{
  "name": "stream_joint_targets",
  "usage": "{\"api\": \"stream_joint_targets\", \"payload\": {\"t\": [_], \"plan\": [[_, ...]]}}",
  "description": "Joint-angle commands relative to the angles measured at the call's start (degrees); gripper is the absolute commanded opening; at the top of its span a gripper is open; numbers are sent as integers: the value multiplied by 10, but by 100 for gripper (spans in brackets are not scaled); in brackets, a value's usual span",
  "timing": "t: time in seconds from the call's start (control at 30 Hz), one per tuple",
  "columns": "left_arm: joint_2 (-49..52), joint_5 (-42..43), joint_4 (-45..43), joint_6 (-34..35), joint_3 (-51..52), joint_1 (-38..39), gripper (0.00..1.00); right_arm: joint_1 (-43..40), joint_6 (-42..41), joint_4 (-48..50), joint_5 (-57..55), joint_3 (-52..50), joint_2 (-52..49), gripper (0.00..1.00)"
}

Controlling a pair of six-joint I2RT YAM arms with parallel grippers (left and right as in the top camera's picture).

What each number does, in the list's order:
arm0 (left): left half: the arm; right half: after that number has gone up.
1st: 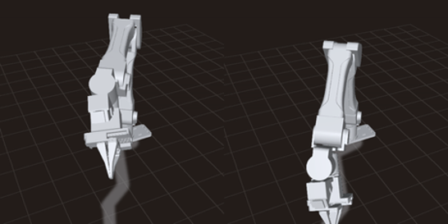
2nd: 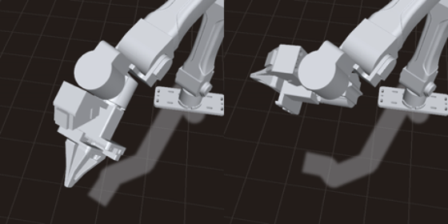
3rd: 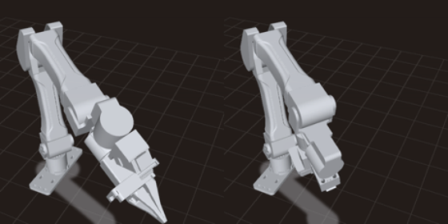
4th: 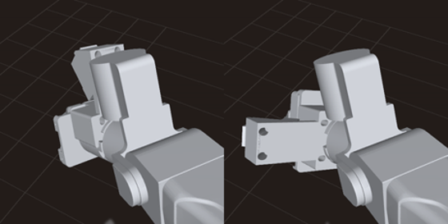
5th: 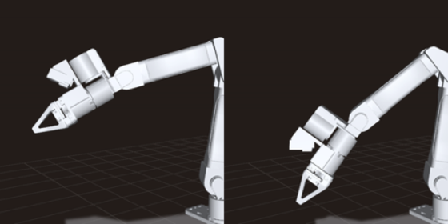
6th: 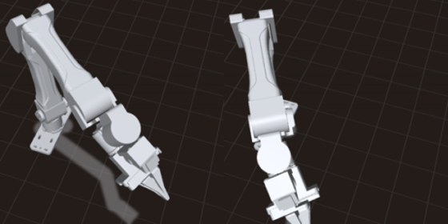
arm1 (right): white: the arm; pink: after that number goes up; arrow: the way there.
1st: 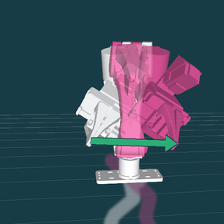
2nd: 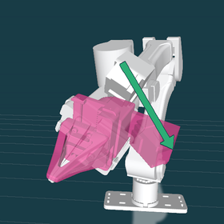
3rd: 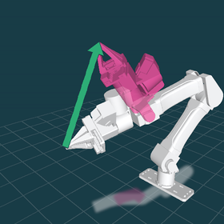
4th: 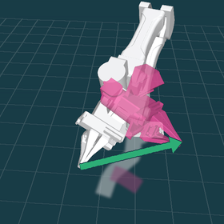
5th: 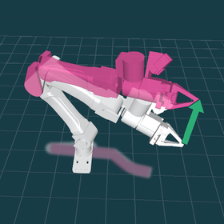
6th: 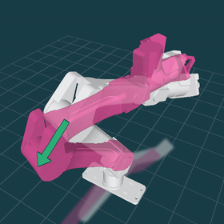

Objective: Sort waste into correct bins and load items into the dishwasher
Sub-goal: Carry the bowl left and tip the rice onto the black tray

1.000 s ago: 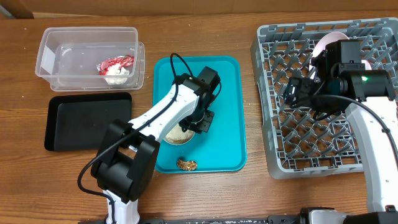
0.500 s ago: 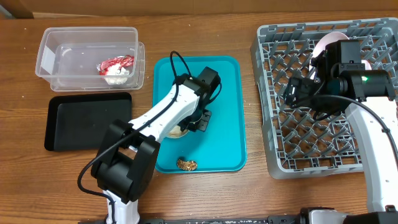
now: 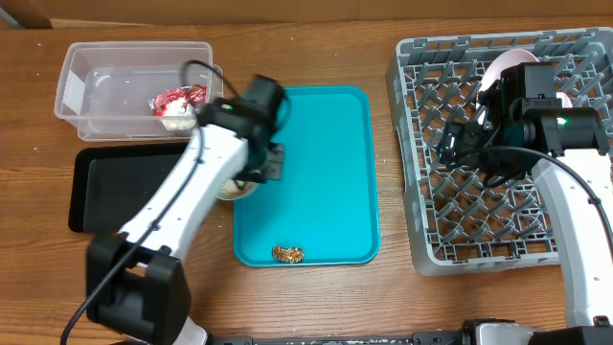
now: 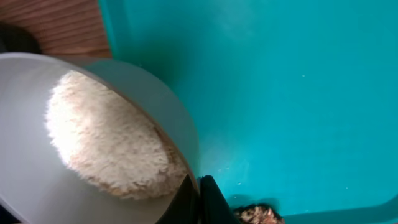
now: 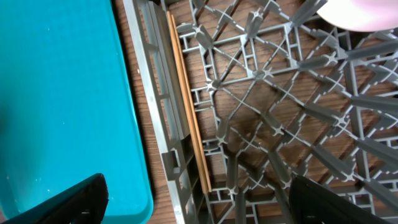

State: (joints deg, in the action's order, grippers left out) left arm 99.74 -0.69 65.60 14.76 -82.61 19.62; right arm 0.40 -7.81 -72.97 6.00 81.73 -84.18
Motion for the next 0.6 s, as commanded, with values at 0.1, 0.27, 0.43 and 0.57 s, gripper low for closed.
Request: {"api": "stream_joint_targets", "payload": {"t": [0.1, 0.27, 0.43, 0.57], "plan": [[-26, 137, -1, -112, -8, -162, 4, -1, 5, -10, 1, -3, -1, 92], [-25, 324, -8, -229, 1, -310, 4, -1, 5, -11, 1, -3, -1, 92], [-10, 497, -16, -296, 25, -426, 4, -1, 5, -11, 1, -3, -1, 91], [26, 591, -28, -331, 61, -499, 4, -1, 5, -11, 1, -3, -1, 91]]}}
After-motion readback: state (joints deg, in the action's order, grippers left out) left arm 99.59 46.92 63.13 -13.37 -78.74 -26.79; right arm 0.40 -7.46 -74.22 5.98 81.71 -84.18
